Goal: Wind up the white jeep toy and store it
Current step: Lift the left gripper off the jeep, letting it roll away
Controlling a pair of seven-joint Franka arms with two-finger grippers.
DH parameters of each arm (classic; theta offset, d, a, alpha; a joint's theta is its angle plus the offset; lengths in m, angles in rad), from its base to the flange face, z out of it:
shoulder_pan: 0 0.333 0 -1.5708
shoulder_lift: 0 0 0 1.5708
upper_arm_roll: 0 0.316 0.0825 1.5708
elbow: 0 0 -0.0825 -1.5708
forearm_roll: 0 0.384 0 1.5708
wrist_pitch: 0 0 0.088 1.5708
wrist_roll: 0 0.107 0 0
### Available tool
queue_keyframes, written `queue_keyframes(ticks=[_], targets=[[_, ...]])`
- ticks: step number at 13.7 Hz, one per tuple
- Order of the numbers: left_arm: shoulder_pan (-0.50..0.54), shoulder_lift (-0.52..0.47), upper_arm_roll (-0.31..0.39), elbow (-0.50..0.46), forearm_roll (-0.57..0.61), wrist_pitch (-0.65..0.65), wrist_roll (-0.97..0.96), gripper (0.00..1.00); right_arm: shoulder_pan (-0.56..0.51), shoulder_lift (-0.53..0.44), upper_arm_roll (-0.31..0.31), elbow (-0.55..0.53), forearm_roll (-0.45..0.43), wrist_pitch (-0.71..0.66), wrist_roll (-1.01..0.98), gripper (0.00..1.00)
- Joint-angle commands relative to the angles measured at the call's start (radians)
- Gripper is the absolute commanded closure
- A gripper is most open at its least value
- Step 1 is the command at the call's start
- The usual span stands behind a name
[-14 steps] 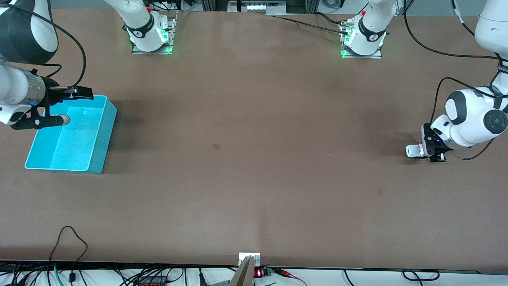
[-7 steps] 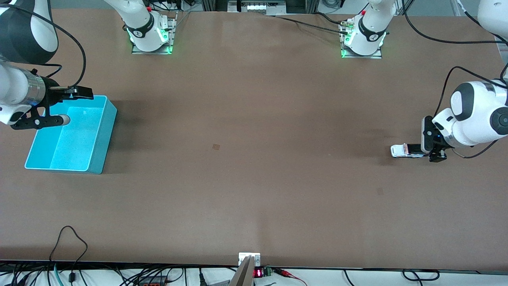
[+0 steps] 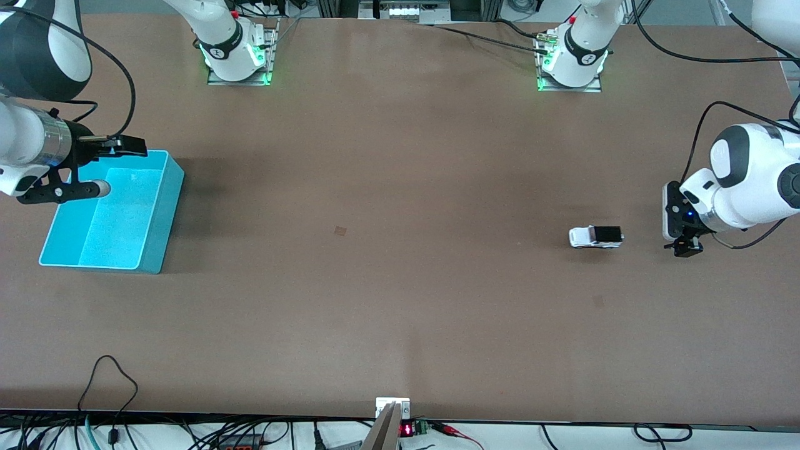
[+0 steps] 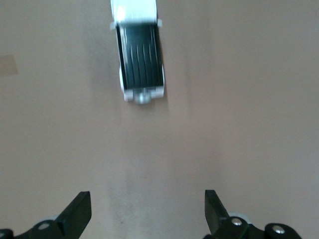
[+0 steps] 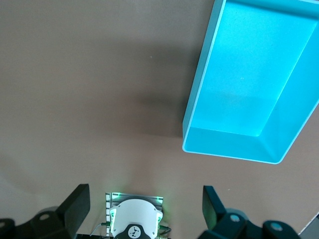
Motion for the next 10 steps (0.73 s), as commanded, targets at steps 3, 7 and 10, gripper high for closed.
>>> queue_keyframes(ticks=[3,7,10], targets=[[-0.070,-0.024,-0.003,0.007,-0.023,-0.012,-0.007,0.00,-0.007,-0.005,0.003,-0.003,-0.001,-0.009,-0.011,0.00],[-0.127,-0.053,-0.002,0.007,-0.064,-0.012,-0.007,0.00,-0.007,-0.005,0.003,-0.003,-0.001,-0.009,-0.010,0.00],[-0.157,-0.066,-0.002,0.009,-0.125,-0.012,-0.024,0.00,-0.007,-0.005,0.003,-0.003,-0.001,-0.009,-0.010,0.00]])
